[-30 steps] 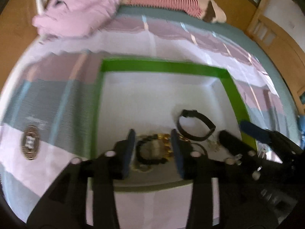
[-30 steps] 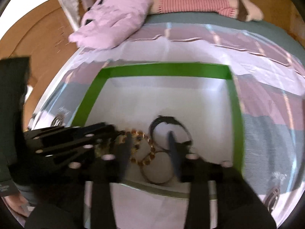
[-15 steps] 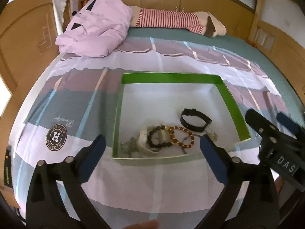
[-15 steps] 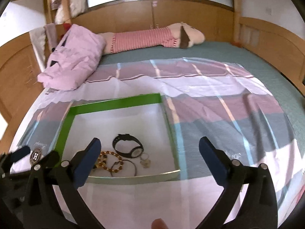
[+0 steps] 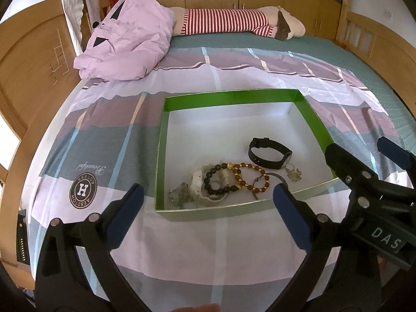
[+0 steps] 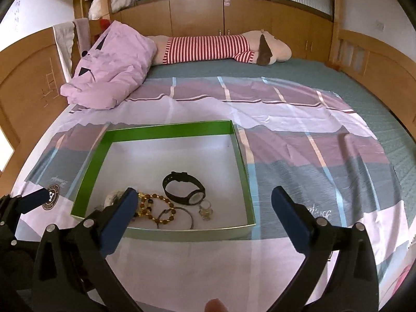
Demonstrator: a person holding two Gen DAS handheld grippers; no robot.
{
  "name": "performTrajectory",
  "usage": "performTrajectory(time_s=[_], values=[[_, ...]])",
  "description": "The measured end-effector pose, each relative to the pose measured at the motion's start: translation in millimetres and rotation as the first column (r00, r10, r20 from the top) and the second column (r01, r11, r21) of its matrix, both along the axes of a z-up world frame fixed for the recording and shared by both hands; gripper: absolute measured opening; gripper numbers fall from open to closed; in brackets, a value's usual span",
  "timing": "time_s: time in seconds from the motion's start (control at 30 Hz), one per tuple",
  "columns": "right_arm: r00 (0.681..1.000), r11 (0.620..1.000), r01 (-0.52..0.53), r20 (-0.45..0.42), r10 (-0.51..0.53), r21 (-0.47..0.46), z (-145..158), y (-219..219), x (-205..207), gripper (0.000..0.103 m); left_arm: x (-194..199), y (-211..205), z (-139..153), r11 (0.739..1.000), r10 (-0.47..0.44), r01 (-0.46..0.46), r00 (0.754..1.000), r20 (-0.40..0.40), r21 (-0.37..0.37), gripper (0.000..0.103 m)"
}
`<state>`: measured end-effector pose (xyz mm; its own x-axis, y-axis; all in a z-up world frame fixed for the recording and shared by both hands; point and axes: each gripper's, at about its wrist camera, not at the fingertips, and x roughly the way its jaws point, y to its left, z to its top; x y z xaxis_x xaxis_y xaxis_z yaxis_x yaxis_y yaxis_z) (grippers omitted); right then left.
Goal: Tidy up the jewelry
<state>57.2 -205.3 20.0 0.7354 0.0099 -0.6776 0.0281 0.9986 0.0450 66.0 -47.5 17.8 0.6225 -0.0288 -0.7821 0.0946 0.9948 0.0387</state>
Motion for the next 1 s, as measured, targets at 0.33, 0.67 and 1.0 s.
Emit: performTrajectory(time_s=[0.33,0.67,1.0], values=[[1.000,1.000,-0.004,0.002,0.004,-0.013,-0.9,2.4,-0.4,0.102,1.1,2.4,-1.7,1.000,0.008,-0.008,1.000,-0.008,0.001,0.101],[1.000,1.000,-0.003,0.002,0.003,-0.015,-0.9,2.2,-0.8,0.102,1.6,3.4,-2.1,1.000,0.011,-0.011,1.000,-0.017,-0.001,0.101],[1.000,1.000,0.000,0.002,0.000,-0.015,-0.7,2.7,-1.4,0.102,1.5,4.4,-4.3,1.000,0.010,-0.010,1.000,-0.022,-0.003,0.101]])
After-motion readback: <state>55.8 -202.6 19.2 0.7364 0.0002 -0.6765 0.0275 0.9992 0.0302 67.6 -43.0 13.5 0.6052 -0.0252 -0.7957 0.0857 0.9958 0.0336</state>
